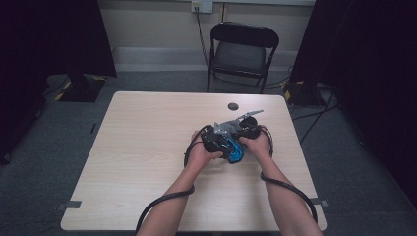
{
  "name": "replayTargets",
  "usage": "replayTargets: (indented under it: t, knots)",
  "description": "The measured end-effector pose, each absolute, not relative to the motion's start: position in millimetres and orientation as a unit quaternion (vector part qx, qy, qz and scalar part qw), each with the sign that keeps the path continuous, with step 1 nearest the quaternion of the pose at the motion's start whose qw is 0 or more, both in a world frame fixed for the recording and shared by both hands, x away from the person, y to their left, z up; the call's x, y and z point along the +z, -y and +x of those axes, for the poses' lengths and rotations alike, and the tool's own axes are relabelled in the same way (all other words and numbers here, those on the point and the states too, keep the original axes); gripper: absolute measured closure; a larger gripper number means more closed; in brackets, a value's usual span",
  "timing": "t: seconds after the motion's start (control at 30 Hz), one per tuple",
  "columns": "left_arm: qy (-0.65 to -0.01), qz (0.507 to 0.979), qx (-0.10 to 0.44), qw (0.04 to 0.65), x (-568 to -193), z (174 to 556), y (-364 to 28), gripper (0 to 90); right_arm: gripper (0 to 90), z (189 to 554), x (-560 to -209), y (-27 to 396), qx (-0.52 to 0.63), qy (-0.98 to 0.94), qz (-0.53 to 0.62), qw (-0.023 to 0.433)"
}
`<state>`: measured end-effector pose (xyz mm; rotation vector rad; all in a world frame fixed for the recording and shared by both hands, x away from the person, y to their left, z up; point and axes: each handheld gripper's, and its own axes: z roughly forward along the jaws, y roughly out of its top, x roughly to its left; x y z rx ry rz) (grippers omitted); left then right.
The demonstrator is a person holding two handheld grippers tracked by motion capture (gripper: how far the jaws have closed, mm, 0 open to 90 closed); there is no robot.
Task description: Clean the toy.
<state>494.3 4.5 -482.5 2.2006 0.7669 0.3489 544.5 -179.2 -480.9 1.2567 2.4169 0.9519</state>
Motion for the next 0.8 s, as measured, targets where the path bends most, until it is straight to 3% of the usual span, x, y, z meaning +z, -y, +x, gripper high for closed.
replayTargets:
  t: [0.8]
  knots:
    - [-0.301, 0.862, 0.135, 0.384, -483, 495, -5, 13.4, 73.1, 537, -477, 195, 0.316, -0.85, 0.409, 0.106]
